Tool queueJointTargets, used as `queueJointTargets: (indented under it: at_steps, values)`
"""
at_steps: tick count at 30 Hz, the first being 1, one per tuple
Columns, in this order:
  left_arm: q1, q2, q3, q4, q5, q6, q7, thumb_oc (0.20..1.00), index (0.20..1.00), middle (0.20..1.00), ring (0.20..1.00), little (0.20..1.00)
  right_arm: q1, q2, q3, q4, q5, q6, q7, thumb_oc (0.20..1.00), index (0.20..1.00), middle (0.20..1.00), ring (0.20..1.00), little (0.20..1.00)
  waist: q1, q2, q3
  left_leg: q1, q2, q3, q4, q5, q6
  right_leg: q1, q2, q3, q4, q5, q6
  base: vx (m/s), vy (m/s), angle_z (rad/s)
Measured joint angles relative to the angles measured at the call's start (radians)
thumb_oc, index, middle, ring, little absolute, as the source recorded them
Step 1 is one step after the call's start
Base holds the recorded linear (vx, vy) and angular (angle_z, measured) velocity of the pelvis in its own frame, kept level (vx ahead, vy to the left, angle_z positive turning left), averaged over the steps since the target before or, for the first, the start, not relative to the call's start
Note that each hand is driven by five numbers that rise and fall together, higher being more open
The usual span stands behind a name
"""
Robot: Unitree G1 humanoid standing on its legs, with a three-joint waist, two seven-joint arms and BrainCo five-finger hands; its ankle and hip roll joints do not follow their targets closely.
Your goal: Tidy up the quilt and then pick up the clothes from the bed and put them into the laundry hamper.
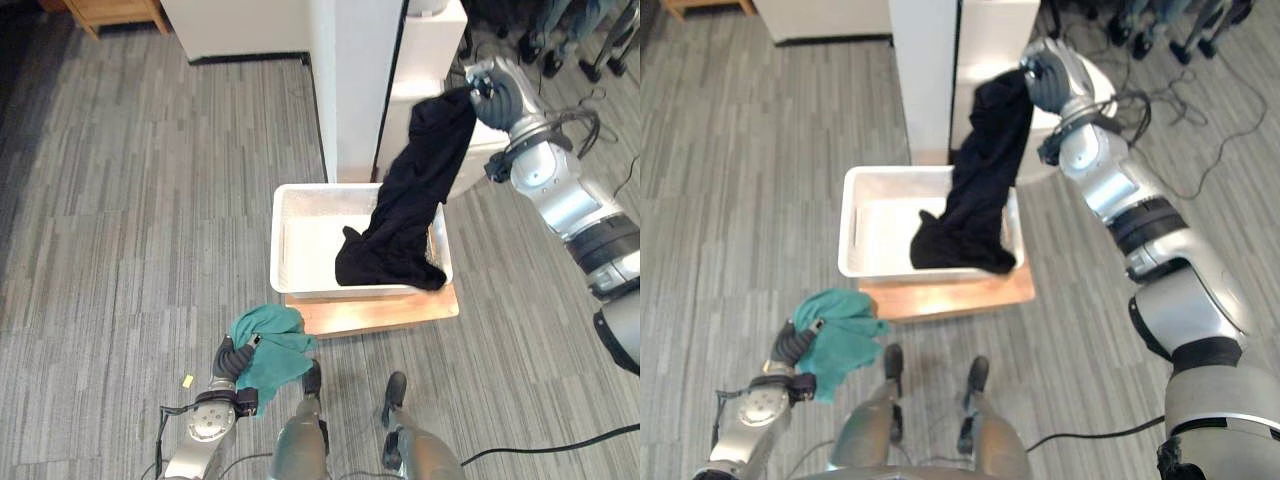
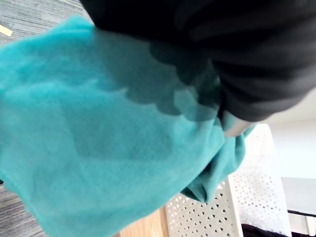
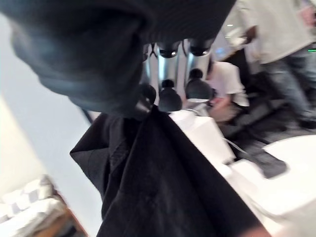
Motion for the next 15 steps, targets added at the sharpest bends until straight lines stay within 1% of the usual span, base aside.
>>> queueJointTargets:
  at_steps: [1, 2, 3, 4, 5, 6, 8, 9, 10, 13, 14, 15]
  values:
    - [0.001, 0.000, 0.000, -0.001, 0.000, 0.001, 0.000, 0.200, 0.200, 0.200, 0.200, 0.200, 0.023, -0.001, -0.021, -0.009, -0.001, 0.000, 0.001, 0.200, 0.200, 0.200, 0.200, 0.200, -0.002, 0.001, 0.002, 0.000, 0.001, 0.001, 0.000, 0.000, 0.000, -0.001, 0.000, 0.001, 0.000, 0.000, 0.000, -0.01, 0.023, -0.07]
    - [-0.007, -0.002, 0.002, -0.021, 0.001, 0.001, 0.001, 0.200, 0.200, 0.200, 0.200, 0.200, 0.134, 0.000, -0.119, -0.078, -0.003, 0.006, -0.002, 0.667, 0.667, 0.667, 0.667, 0.667, -0.003, -0.001, 0.009, 0.006, 0.003, 0.007, 0.000, -0.002, -0.001, 0.001, 0.002, 0.009, 0.000, 0.000, -0.001, -0.01, 0.018, -0.11]
    - [-0.012, -0.002, 0.005, -0.032, 0.002, 0.001, 0.003, 0.200, 0.200, 0.200, 0.200, 0.200, 0.186, 0.000, -0.143, -0.138, -0.026, 0.022, 0.001, 0.667, 0.667, 0.667, 0.667, 0.667, -0.009, 0.000, 0.018, 0.014, 0.002, 0.015, 0.000, -0.003, -0.001, 0.004, 0.003, 0.016, 0.000, 0.000, -0.001, 0.01, 0.032, -0.18]
    - [-0.012, -0.003, 0.012, -0.039, 0.002, 0.001, 0.004, 0.200, 0.200, 0.200, 0.200, 0.200, 0.254, 0.006, -0.166, -0.225, -0.044, 0.030, 0.001, 1.000, 1.000, 1.000, 1.000, 1.000, -0.018, 0.000, 0.025, 0.025, 0.002, 0.025, 0.000, -0.005, 0.000, 0.011, 0.002, 0.020, 0.000, 0.000, -0.001, 0.01, 0.023, -0.18]
    - [-0.012, -0.004, 0.019, -0.039, 0.002, 0.001, 0.006, 0.200, 0.200, 0.200, 0.200, 0.200, 0.289, 0.018, -0.167, -0.272, -0.055, 0.027, 0.005, 1.000, 1.000, 1.000, 1.000, 1.000, -0.024, 0.002, 0.030, 0.034, 0.002, 0.029, 0.000, -0.006, 0.002, 0.021, 0.001, 0.020, 0.000, 0.000, -0.001, 0.04, 0.032, -0.19]
    - [-0.023, -0.010, 0.027, -0.047, 0.003, 0.007, 0.016, 0.200, 0.200, 0.200, 0.200, 0.200, 0.410, 0.058, -0.233, -0.409, -0.109, 0.035, 0.014, 1.000, 1.000, 1.000, 1.000, 1.000, -0.050, 0.009, 0.044, 0.067, 0.004, 0.035, 0.000, -0.014, -0.002, 0.050, 0.002, 0.030, 0.000, -0.001, -0.002, 0.01, 0.012, -0.18]
    - [-0.023, -0.017, 0.045, -0.077, 0.005, 0.007, 0.025, 0.200, 0.200, 0.200, 0.200, 0.200, 0.507, 0.093, -0.237, -0.482, -0.159, 0.024, 0.022, 1.000, 1.000, 1.000, 1.000, 1.000, -0.058, 0.011, 0.048, 0.098, 0.008, 0.050, 0.000, -0.030, -0.003, 0.071, 0.006, 0.040, 0.000, -0.005, -0.005, 0.05, 0.005, -0.28]
    - [-0.034, -0.017, 0.051, -0.121, 0.007, 0.010, 0.028, 0.200, 0.200, 0.200, 0.200, 0.200, 0.571, 0.108, -0.251, -0.505, -0.204, 0.026, 0.027, 1.000, 1.000, 1.000, 1.000, 1.000, -0.075, 0.011, 0.050, 0.118, 0.008, 0.059, -0.001, -0.035, -0.009, 0.084, 0.006, 0.050, 0.000, -0.008, -0.008, 0.05, 0.001, -0.20]
    - [-0.032, -0.019, 0.055, -0.158, 0.013, 0.013, 0.028, 0.200, 0.200, 0.200, 0.200, 0.200, 0.614, 0.116, -0.283, -0.534, -0.243, 0.024, 0.026, 1.000, 1.000, 1.000, 1.000, 1.000, -0.080, 0.014, 0.052, 0.124, 0.010, 0.056, -0.004, -0.037, -0.011, 0.093, 0.007, 0.047, 0.000, -0.010, -0.010, 0.03, 0.000, -0.07]
    - [-0.016, -0.017, 0.077, -0.248, 0.016, 0.011, 0.029, 0.200, 0.200, 0.200, 0.200, 0.200, 0.692, 0.090, -0.295, -0.555, -0.322, 0.011, 0.025, 1.000, 1.000, 1.000, 1.000, 1.000, -0.098, 0.015, 0.052, 0.145, 0.012, 0.058, -0.007, -0.051, -0.012, 0.111, 0.008, 0.052, -0.003, -0.020, -0.007, 0.02, 0.007, -0.04]
    - [-0.018, 0.000, 0.086, -0.292, 0.018, 0.015, 0.028, 0.200, 0.200, 0.200, 0.200, 0.200, 0.748, 0.078, -0.323, -0.565, -0.376, -0.001, 0.026, 1.000, 1.000, 1.000, 1.000, 1.000, -0.105, 0.016, 0.052, 0.153, 0.012, 0.057, -0.006, -0.051, -0.011, 0.118, 0.009, 0.053, -0.005, -0.023, -0.011, 0.03, 0.009, -0.04]
    - [-0.012, 0.017, 0.115, -0.360, 0.023, 0.004, 0.029, 0.200, 0.200, 0.200, 0.200, 0.200, 0.829, 0.068, -0.354, -0.569, -0.425, -0.005, 0.027, 1.000, 1.000, 1.000, 1.000, 1.000, -0.106, 0.019, 0.050, 0.158, 0.014, 0.058, -0.006, -0.051, -0.011, 0.123, 0.010, 0.056, -0.005, -0.026, -0.014, 0.03, 0.005, -0.03]
